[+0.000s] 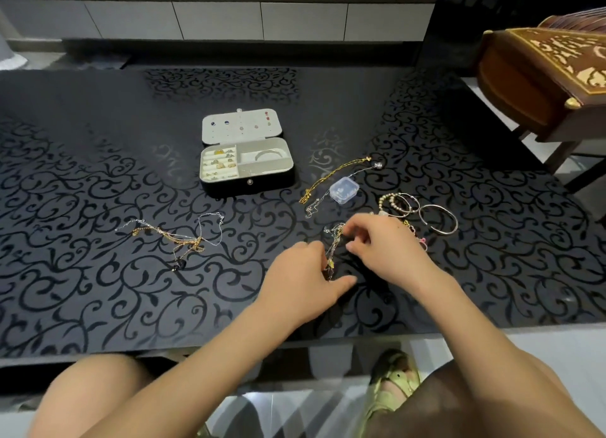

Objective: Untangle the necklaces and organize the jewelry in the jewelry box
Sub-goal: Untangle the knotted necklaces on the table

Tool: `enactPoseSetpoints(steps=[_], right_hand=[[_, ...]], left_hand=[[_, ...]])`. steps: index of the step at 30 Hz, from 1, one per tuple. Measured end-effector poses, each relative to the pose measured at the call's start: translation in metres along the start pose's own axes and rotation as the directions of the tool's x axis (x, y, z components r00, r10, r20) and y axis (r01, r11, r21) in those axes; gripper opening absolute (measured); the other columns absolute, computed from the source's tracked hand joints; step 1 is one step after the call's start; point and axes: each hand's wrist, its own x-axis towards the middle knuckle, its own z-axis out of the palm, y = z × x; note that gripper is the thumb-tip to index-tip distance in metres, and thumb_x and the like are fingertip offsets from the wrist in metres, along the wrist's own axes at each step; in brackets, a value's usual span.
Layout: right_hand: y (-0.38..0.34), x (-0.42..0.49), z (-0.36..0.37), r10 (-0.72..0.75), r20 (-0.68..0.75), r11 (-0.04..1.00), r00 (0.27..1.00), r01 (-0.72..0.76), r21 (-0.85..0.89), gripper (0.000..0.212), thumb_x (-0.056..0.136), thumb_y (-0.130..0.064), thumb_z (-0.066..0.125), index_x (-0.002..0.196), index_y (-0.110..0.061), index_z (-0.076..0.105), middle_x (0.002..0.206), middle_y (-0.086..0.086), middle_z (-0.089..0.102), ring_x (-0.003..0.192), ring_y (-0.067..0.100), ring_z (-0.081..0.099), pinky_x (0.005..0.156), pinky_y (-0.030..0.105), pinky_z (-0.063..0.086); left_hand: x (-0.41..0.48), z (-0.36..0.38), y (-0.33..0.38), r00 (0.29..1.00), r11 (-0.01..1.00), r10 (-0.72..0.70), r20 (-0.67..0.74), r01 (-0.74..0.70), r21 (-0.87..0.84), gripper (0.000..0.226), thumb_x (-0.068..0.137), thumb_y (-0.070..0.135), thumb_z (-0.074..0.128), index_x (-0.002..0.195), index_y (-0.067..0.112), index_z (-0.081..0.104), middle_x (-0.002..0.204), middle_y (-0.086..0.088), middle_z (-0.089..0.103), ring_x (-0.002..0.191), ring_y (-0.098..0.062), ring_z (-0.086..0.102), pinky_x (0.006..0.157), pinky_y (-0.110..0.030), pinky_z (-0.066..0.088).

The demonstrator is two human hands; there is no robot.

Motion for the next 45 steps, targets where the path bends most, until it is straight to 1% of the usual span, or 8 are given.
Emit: enactPoseSetpoints(steps=[5,10,15,20,25,35,40,45], right_hand=[[0.005,0.017,0.012,-0.100,0.001,0.986,0.995,0.099,-0.135,0.037,0.090,-0.034,0.055,0.127,-0.026,0.051,0.112,0.003,0.049,0.108,0.023,0.047,0.091,0.034,0.041],[0.003,0.023,0.015,-0.060,0.019,0.998,0.998,0.061,-0.033,0.010,0.089,-0.032,0.058,0.094,-0.023,0.057,0.094,-0.003,0.051,0.094,0.021,0.054,0.078,0.030,0.040],[-0.008,0.017,0.014,-0.064,0.084,0.998,0.994,0.063,0.012,0.014,0.087,-0.029,0.062,0.076,-0.021,0.057,0.082,-0.007,0.057,0.082,0.015,0.054,0.073,0.028,0.040],[-0.023,0.004,0.012,-0.135,0.114,0.965,0.984,0.104,0.242,0.017,0.086,-0.023,0.063,0.072,-0.023,0.056,0.078,-0.009,0.061,0.074,0.009,0.055,0.071,0.024,0.043],[-0.042,0.003,0.011,-0.114,0.139,0.807,0.984,0.010,0.591,0.011,0.089,-0.009,0.059,0.079,-0.004,0.057,0.075,0.014,0.069,0.064,0.015,0.064,0.057,0.024,0.052],[-0.057,-0.012,-0.010,-0.216,0.405,0.617,0.888,-0.197,0.762,0.014,0.087,-0.003,0.059,0.074,-0.009,0.062,0.058,0.003,0.059,0.050,0.009,0.049,0.045,0.015,0.038],[-0.052,-0.005,0.006,-0.119,0.343,0.732,0.932,-0.151,0.664,0.006,0.083,-0.001,0.064,0.079,-0.006,0.064,0.061,0.005,0.062,0.051,0.009,0.053,0.047,0.017,0.039],[-0.044,0.008,0.018,-0.011,0.202,0.878,0.979,-0.087,0.470,0.007,0.081,-0.007,0.068,0.081,-0.012,0.065,0.063,-0.002,0.063,0.050,0.000,0.054,0.047,0.010,0.039]], left_hand=[[-0.008,0.004,-0.009,0.994,0.993,0.106,-0.016,-0.106,0.047,0.021,0.091,0.037,0.054,0.094,0.017,0.048,0.092,0.003,0.047,0.091,-0.017,0.049,0.071,-0.023,0.031],[-0.013,-0.015,-0.039,0.977,0.980,0.193,0.090,-0.196,0.026,0.013,0.089,0.031,0.055,0.085,0.023,0.046,0.083,0.008,0.044,0.078,-0.011,0.046,0.069,-0.022,0.033],[-0.018,-0.033,-0.069,0.989,0.991,0.127,0.080,-0.129,0.020,0.007,0.091,0.021,0.051,0.089,0.018,0.057,0.089,0.003,0.055,0.081,-0.013,0.052,0.075,-0.026,0.042],[-0.025,-0.050,-0.099,0.994,0.995,0.104,0.035,-0.103,-0.010,0.009,0.092,0.018,0.053,0.083,0.022,0.054,0.083,0.007,0.058,0.079,-0.012,0.053,0.074,-0.030,0.043],[-0.026,-0.059,-0.121,1.000,0.992,0.019,-0.016,-0.021,-0.124,0.013,0.094,0.018,0.051,0.082,0.020,0.054,0.081,0.009,0.061,0.080,-0.009,0.056,0.075,-0.029,0.043],[-0.042,-0.087,-0.136,0.996,0.956,-0.007,0.087,0.032,-0.293,0.017,0.094,0.019,0.051,0.078,0.023,0.055,0.075,0.014,0.062,0.070,-0.003,0.052,0.070,-0.021,0.039],[-0.035,-0.076,-0.140,0.999,0.996,-0.019,0.049,0.024,-0.089,0.019,0.094,0.018,0.050,0.077,0.025,0.052,0.074,0.012,0.061,0.075,-0.006,0.054,0.070,-0.027,0.041],[-0.017,-0.052,-0.126,0.991,0.995,0.000,-0.136,0.013,0.099,0.011,0.095,0.017,0.045,0.085,0.015,0.050,0.086,0.000,0.058,0.084,-0.024,0.052,0.069,-0.036,0.040]])
